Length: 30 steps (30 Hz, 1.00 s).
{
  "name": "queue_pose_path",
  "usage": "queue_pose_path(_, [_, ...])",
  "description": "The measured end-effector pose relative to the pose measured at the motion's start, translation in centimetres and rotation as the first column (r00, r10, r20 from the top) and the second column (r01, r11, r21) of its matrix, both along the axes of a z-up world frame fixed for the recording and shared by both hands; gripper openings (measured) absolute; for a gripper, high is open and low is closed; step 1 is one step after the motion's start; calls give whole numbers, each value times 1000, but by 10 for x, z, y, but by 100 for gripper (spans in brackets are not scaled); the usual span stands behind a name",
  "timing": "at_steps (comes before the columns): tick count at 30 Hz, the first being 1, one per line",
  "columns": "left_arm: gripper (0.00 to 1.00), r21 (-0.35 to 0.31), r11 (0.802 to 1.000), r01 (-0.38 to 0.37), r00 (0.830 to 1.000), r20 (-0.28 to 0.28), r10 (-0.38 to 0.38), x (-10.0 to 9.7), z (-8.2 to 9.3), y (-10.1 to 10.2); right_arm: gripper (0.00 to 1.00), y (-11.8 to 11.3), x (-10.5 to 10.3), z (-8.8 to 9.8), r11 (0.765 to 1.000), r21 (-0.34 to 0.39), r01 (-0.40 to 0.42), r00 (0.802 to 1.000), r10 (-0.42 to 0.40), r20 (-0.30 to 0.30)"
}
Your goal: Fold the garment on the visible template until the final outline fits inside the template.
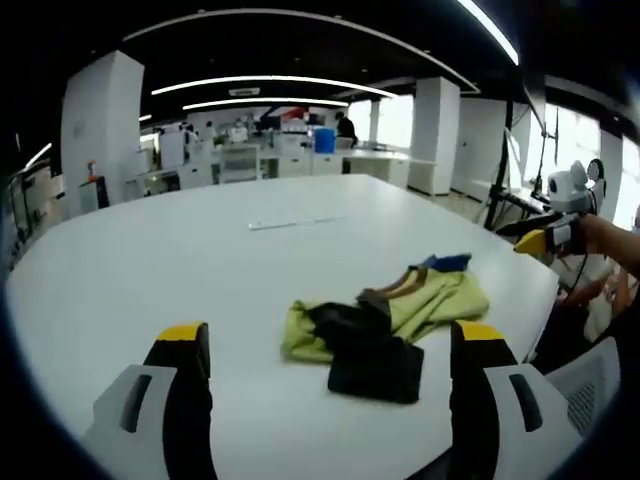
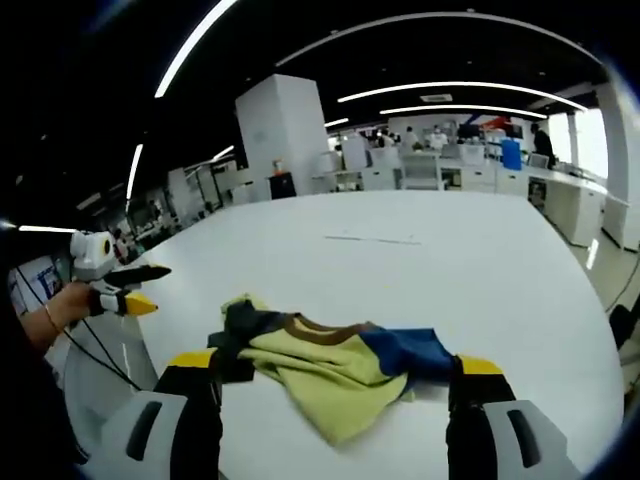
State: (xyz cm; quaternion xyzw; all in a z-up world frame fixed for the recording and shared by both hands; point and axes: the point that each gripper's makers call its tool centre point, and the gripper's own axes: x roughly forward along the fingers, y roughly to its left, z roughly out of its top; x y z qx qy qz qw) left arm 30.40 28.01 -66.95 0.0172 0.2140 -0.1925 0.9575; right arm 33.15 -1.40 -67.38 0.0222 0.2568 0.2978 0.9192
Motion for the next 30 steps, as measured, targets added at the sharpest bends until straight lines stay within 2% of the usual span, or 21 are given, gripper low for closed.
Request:
queue_pose_path(19, [92, -23, 1000, 15, 1000, -11, -15, 2, -4, -4, 92, 2, 3, -2, 1000, -9, -12, 1000, 12, 0])
queue_pose_path(30, [83, -11, 998, 68, 998, -4, -68, 8, -6, -16, 82, -2, 10, -7, 1000, -7, -9, 1000, 8, -9])
